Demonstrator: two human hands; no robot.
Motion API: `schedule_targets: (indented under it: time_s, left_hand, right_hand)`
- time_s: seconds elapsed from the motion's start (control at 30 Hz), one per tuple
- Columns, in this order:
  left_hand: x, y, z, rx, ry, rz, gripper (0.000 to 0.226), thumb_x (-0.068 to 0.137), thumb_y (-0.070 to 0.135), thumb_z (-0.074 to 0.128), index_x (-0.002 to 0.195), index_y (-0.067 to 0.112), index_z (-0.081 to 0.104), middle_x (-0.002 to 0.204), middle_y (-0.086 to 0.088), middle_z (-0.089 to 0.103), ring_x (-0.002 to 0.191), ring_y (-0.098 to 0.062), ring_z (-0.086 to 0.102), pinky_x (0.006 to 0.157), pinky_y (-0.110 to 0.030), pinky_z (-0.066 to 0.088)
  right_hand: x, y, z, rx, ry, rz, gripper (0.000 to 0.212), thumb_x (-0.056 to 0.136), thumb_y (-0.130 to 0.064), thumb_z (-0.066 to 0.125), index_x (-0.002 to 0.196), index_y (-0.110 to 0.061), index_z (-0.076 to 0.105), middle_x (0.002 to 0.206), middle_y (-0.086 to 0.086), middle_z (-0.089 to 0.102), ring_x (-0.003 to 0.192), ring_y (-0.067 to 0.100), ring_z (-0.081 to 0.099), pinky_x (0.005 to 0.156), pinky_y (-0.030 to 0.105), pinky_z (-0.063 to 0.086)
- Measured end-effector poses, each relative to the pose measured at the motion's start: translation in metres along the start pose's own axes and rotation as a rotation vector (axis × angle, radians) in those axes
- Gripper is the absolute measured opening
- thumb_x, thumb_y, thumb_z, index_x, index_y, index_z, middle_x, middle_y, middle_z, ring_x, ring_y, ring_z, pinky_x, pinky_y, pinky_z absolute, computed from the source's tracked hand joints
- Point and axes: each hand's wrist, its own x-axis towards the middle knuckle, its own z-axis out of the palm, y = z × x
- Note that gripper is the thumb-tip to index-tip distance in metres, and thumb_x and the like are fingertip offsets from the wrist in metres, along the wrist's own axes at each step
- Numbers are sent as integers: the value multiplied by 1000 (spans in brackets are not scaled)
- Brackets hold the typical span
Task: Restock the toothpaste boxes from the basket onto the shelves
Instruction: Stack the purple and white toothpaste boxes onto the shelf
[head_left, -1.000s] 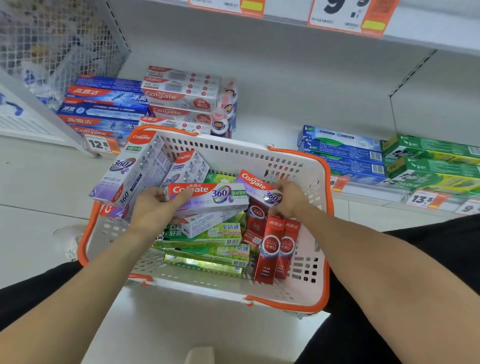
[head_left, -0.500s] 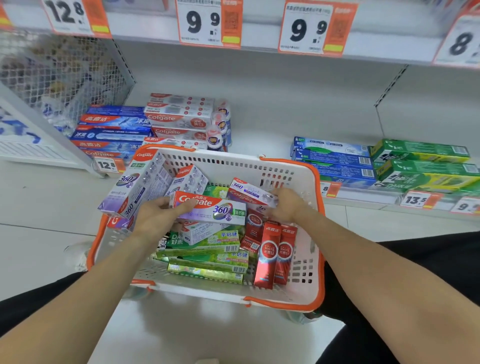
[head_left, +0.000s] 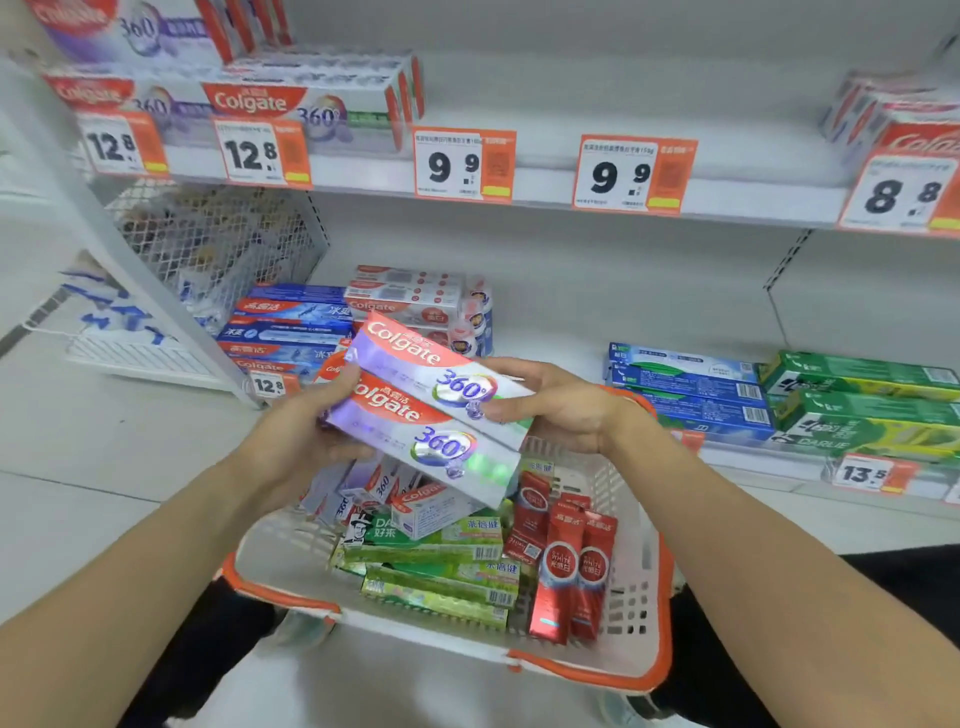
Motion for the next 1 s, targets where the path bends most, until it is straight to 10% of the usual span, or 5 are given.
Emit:
schedule_targets:
  time_s: [0.23,0.4,0.67,0.83,1.0]
  left_hand:
    - [-25,57,-40,181,-59,69,92,46,64,90,120,13,68,109,-18,73,90,-30,71,62,-37,62]
    - [-28,102,-38,186,-54,150,36,86,35,66,108,7,70,95,-21,70,66,-22,68,46,-29,54]
    - [-29,135,-36,214,-117,248,70,56,64,84,100,10,75,97,-20,75,74,-25,71,52,-32,57]
    - [-24,141,-32,76,-79,318,66,72,49,78,114,-1,65,114,-31,67,97,-41,64,91,-71,45]
    - [-14,164,-24,-66,-26,516,34,82,44,70,92,11,68,82,-13,72,65,-26,67,44,-29,50]
  right_hand:
    - [1,9,43,85,-162,-11,84,78,25,64,142,-27,51,135,15,61,116,36,65,77,49,62]
    - [-1,0,70,20,-84,-165,89,73,21,73,145,-26,47,130,17,66,118,38,63,85,54,59]
    - [-24,-48,86,-179,50,-378,93,70,14,81,147,-23,45,132,10,65,117,36,65,95,58,53]
    - [-39,-94,89,-373,75,-389,92,71,12,81,146,-28,45,135,-7,64,122,20,63,98,42,54]
    - [-41,-153,85,-508,177,-506,73,69,10,81,134,-15,61,123,1,71,112,24,69,87,30,57]
